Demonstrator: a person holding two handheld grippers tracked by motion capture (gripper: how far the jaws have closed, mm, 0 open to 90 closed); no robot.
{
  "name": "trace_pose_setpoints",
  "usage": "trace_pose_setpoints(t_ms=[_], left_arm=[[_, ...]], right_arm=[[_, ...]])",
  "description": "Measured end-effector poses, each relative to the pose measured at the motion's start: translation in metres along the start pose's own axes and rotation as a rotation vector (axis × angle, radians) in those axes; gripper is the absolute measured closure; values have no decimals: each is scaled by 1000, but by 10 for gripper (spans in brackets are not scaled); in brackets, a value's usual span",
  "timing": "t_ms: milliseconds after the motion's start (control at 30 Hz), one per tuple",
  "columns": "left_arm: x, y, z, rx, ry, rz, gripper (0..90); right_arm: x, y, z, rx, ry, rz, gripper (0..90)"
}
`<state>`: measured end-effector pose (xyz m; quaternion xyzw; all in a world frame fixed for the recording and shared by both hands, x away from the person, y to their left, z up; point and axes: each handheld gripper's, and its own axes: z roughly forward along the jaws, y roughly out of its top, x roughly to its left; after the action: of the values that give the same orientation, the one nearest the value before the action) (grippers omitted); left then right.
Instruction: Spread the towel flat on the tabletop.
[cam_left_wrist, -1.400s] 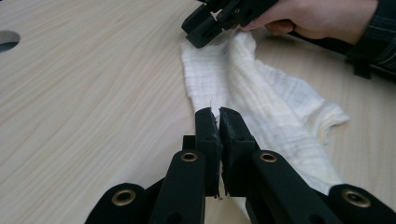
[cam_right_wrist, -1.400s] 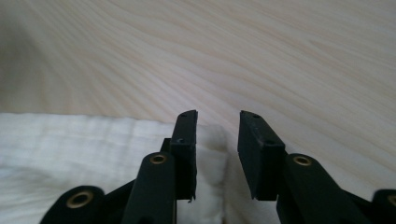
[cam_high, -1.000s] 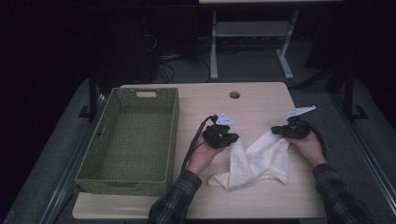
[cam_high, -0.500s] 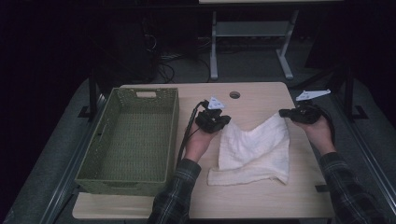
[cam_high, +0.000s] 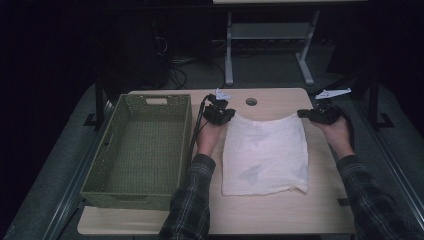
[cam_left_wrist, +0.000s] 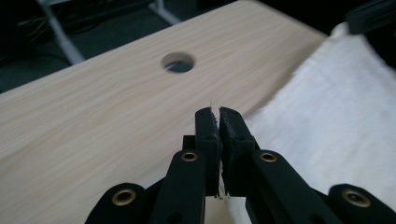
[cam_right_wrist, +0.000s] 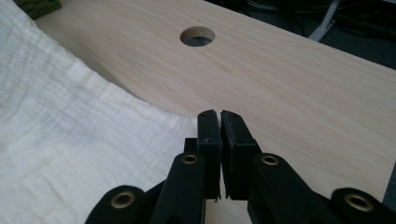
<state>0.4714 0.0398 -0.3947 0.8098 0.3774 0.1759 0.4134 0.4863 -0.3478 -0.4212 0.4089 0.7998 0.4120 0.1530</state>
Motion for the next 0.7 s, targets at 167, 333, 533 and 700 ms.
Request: trace_pose_setpoints(t_ms=[167,333,533,700], left_arm=[[15,-9,19,45,48,-22,865],[25,-21,39,111,66,-43,824],[29,-29,48,143,86,-56,641],[34,-37,56,167,94,-96,610]], right_arm=[[-5,-2,17,10,7,19,864],[-6,-8,37,63,-7,40,816],[-10,-11,41,70,-28,61,707],[-16,-14,43,98,-47,81,692]])
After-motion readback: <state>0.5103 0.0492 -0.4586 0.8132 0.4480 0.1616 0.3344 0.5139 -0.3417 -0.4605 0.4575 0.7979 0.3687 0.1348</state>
